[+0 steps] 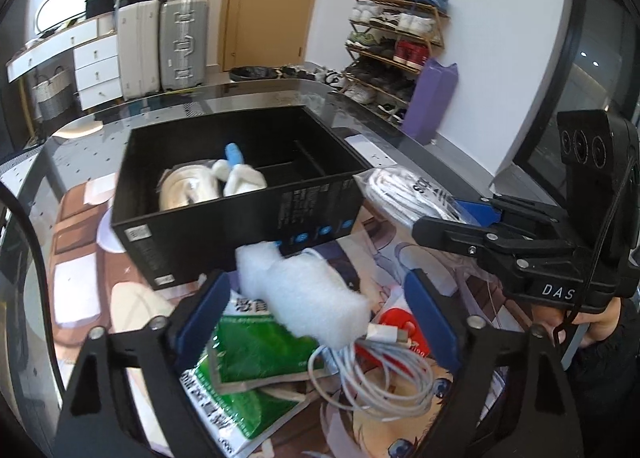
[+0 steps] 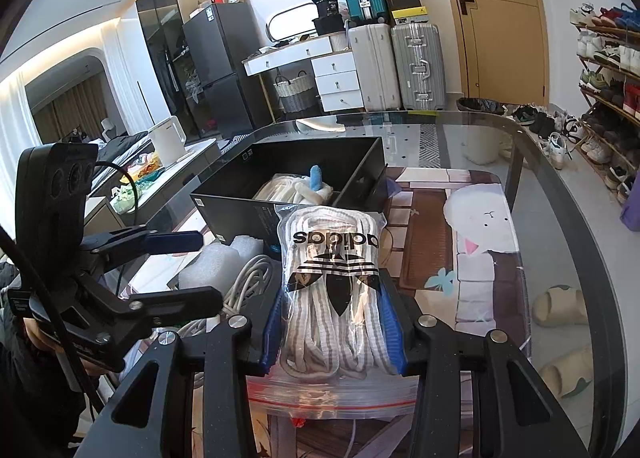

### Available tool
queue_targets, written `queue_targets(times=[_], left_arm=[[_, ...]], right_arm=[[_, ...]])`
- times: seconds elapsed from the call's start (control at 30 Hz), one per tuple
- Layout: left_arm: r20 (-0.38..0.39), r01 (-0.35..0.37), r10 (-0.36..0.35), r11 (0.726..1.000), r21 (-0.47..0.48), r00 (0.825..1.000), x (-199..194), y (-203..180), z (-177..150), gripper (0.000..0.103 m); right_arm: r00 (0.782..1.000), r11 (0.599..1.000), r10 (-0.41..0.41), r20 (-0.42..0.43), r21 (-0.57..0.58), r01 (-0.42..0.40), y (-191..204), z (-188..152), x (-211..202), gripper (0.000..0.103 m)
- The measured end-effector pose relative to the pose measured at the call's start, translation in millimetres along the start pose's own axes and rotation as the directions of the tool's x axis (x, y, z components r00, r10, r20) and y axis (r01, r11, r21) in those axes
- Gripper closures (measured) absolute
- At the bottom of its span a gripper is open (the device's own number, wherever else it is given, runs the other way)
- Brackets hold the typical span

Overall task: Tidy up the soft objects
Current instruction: 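Grasp the white foam with the left tool while the right holds the adidas bag, then lower the foam into the black box with the left tool while the right carries the bag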

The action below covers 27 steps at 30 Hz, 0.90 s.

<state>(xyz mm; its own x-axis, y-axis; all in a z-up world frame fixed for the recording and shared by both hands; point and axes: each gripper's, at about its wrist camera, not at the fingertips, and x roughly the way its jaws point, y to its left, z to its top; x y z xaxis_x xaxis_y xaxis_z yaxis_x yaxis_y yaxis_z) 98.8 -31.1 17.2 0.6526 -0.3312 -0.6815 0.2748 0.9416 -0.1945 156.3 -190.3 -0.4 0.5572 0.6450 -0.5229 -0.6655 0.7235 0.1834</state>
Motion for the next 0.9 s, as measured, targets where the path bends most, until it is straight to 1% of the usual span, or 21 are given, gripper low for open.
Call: queue_targets(times=[0.07, 0.1, 0.17, 0.2, 0.27, 0.53, 0.6, 0.67, 0.9], left_arm=[[-0.011, 0.014, -0.014, 1.000, 0.006, 1.000, 3, -2, 1, 0.027], [-0.015, 0.019, -0.019, 1.000, 0.007, 1.000, 4, -2, 1, 0.036], [-0.023, 0.001, 0.000, 1.000, 0.015, 1.000, 6, -4, 1, 0.046], [-0.021, -0.017, 0.017, 1.000, 0.020, 1.000, 6, -5, 1, 0.054], [-0.016, -0.007, 0.008, 1.000, 0.013, 1.000, 3, -4, 0, 0.057], [0.024, -0.024, 0.024, 1.000, 0.016, 0.999, -14, 0, -8, 0.078], [0.024, -0.030, 0.030, 1.000, 0.007, 0.999, -17, 4, -9, 0.081], [0.033, -0.028, 0.028, 1.000, 0.000, 0.999, -19, 6, -10, 0.083], [0.070, -0.032, 0.032, 0.999, -0.010, 0.997, -32, 10, -9, 0.083]], right_arm=[[1.000, 1.000, 0.000, -0.001, 0.000, 0.000, 0, 0, 0, 0.061], [1.000, 1.000, 0.000, -0.002, 0.000, 0.000, 0, 0, 0, 0.061], [1.000, 1.000, 0.001, -0.003, -0.001, -0.001, 1, -1, 0, 0.061], [1.000, 1.000, 0.000, -0.003, -0.002, 0.000, 1, 0, 0, 0.061], [1.000, 1.000, 0.000, -0.003, -0.004, 0.000, 2, 0, 0, 0.061], [1.000, 1.000, 0.000, 0.004, -0.015, 0.000, 5, 1, -2, 0.061], [1.000, 1.000, 0.000, 0.006, -0.017, 0.000, 6, 1, -2, 0.061], [1.000, 1.000, -0.002, 0.010, -0.018, 0.002, 6, 2, -4, 0.061], [1.000, 1.000, -0.004, 0.020, -0.022, 0.005, 8, 3, -7, 0.061]])
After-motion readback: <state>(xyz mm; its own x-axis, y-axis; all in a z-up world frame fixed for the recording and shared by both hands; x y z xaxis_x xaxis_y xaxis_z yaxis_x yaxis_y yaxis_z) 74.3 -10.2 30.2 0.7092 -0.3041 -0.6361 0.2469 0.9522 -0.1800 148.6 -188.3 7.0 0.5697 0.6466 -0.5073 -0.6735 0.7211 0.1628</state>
